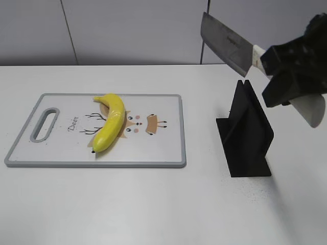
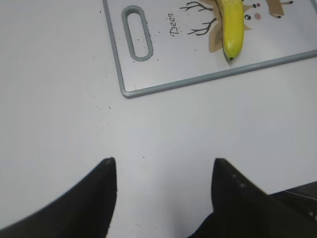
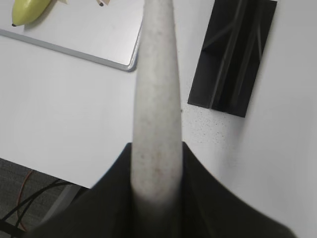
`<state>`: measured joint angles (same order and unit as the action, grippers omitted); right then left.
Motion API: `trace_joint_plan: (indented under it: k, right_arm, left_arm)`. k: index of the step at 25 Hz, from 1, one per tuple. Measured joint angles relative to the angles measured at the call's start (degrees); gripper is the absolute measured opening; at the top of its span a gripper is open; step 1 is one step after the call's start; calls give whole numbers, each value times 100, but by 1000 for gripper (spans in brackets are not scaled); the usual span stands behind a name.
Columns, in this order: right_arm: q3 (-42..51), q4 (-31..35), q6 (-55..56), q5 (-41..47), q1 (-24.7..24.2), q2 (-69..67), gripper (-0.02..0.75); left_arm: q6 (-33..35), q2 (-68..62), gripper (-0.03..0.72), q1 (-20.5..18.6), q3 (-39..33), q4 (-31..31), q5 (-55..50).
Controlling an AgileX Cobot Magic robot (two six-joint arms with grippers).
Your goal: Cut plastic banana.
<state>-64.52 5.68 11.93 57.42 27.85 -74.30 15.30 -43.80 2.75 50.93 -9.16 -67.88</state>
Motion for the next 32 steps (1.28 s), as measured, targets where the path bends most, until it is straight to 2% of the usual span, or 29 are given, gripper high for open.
trace_joint_plan:
  k: [7,11,18,24,32]
  right_arm:
    - [968,-311,582,-266,0,913,182]
    - [1347,-516,879,-279,0,1294,182]
    - [1950,-616,1247,-481,0,1621,182]
    - [2321,-629,1415,-873,0,1627,182]
    - [2375,-694,1453,-1318,0,1528,182]
  left_arm:
    - [0,1830,581,0,-1368,87,278]
    - [0,2786,580,0,-1806,87,290]
    - [-99,4213,573,0,-1959,69,194]
    - [-200,4244,566,-11,-2061,69,512]
    - [-636,4244,564,-11,-2211,277,800]
